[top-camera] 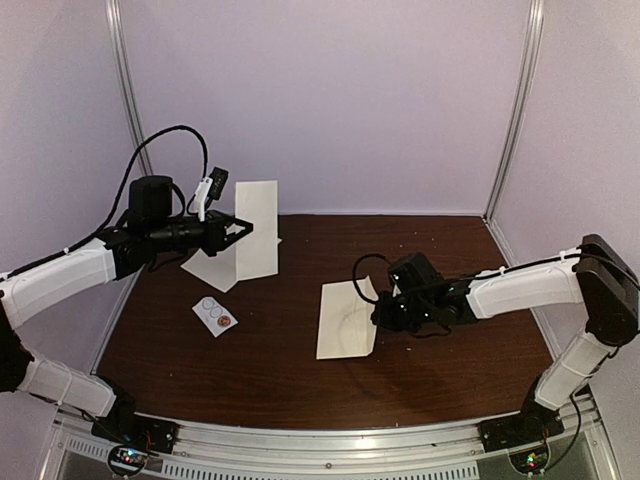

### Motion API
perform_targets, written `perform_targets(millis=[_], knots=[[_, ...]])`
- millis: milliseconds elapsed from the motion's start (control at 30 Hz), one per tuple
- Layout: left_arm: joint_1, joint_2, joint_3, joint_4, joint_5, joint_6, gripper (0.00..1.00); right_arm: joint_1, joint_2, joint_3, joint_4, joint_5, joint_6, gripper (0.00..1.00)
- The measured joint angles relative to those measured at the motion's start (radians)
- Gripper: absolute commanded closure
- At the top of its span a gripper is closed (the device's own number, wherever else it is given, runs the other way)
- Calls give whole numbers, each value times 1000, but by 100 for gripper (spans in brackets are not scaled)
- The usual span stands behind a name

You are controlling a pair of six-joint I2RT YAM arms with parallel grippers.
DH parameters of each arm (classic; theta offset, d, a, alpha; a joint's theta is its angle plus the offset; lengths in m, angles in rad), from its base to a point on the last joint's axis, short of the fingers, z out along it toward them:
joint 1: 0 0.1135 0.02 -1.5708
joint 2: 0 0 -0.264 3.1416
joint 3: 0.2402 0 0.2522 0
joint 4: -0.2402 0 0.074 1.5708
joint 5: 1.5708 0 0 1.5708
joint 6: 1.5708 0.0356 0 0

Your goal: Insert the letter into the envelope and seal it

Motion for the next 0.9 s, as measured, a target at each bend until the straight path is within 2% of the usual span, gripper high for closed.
perform_targets(millis=[100,133,167,300,467,667,900], knots=[[0,0,0,10,14,-2,100,0,24,18,2,3,-13,30],[0,0,0,13,21,-2,100,0,24,20,1,7,-18,21],[0,0,0,19,34,-3,100,0,20,24,-2,12,-28,16],[-3,0,-9,51,101,-1,100,-5,-50,26,-21,44,-85,7],[-42,18,3,35,211,68,100,-27,-233,26,-12,21,-224,4],[-170,119,95,-108,321,216,100,-39,-376,93,-33,-213,-442,0],[-306,209,135,-237,364,316,100,-33,-383,298,-187,-467,-632,0]])
